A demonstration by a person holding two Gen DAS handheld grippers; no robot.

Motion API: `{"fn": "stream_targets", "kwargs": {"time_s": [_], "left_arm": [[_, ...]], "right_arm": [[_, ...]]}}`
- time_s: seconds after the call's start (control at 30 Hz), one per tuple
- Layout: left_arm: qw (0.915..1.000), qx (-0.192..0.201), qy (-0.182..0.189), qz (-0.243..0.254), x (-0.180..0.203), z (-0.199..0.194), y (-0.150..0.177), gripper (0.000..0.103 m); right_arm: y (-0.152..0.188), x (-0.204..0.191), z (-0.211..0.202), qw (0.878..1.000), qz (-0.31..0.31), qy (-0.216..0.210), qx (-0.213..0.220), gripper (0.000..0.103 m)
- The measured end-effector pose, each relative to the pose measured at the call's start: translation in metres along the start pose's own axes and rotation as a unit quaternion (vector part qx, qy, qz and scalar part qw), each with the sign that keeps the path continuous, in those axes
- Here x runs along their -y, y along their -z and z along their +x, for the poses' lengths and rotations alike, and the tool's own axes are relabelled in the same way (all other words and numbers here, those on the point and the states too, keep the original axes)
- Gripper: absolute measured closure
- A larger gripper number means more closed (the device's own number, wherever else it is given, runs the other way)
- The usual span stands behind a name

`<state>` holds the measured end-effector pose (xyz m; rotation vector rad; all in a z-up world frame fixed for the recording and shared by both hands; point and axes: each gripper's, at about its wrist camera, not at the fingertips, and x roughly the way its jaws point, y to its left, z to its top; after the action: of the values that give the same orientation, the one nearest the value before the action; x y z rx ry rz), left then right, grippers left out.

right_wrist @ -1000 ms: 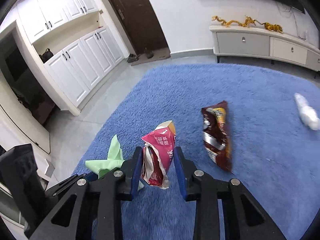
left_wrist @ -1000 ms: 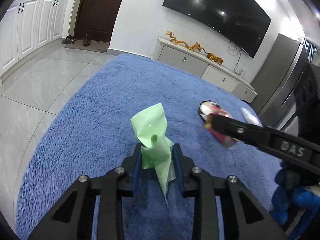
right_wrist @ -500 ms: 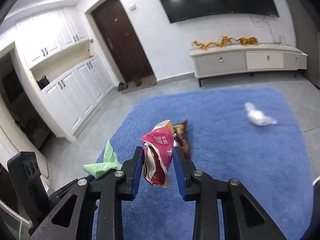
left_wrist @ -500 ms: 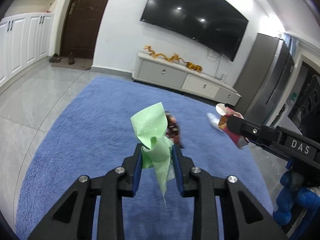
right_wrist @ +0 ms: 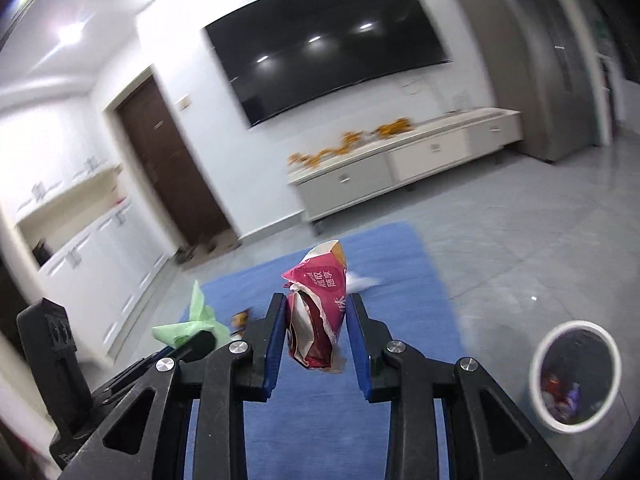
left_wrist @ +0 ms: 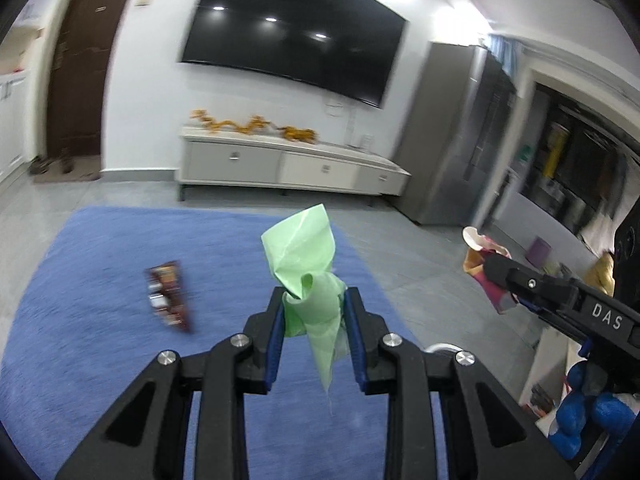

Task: Collect trash
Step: 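Carry the green tissue and pink wrapper over the bin, then open both tools to drop the tissue and wrapper into the bin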

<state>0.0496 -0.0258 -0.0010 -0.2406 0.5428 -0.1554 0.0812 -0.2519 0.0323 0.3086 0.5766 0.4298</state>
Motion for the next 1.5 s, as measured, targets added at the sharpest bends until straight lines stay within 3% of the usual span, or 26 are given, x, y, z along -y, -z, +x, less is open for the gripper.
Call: {"fn": "stream_targets", "kwargs": {"time_s": [0.2, 0.37, 0.57, 0.8, 1.17, 1.33, 1.4, 1.5], "left_arm": [[0.9962, -0.028, 0.057, 0.059, 0.089, 0.039, -0.006, 0.076], [0.9869, -0.062, 0.101, 0.109, 0.169, 0.083, -0.001, 0.076], [0.9697, -0.111, 0.141, 0.166, 0.262, 0.148, 0.021, 0.076], [0.9518, -0.179, 0.146, 0.202, 0.331, 0.239, 0.054, 0.076], [0.9269, -0.278, 0.140, 0.210, 0.360, 0.348, 0.113, 0.072], [0.9175, -0.316, 0.144, 0.194, 0.358, 0.371, 0.127, 0.063], [0.9163, -0.322, 0.144, 0.190, 0.358, 0.375, 0.128, 0.056], [0.9149, -0.328, 0.148, 0.183, 0.355, 0.378, 0.126, 0.054]], "right_arm": [[-0.006, 0.079, -0.043, 0.993, 0.038, 0.106, 0.043, 0.075], [0.003, 0.156, -0.069, 0.976, 0.078, 0.194, 0.058, 0.075], [0.021, 0.236, -0.078, 0.959, 0.128, 0.249, 0.046, 0.075], [0.054, 0.316, -0.059, 0.944, 0.192, 0.268, 0.007, 0.075], [0.097, 0.395, 0.000, 0.930, 0.243, 0.269, -0.061, 0.073], [0.109, 0.414, 0.016, 0.924, 0.254, 0.272, -0.087, 0.070], [0.108, 0.418, 0.018, 0.922, 0.257, 0.274, -0.090, 0.066], [0.105, 0.419, 0.016, 0.921, 0.260, 0.278, -0.088, 0.064]]}}
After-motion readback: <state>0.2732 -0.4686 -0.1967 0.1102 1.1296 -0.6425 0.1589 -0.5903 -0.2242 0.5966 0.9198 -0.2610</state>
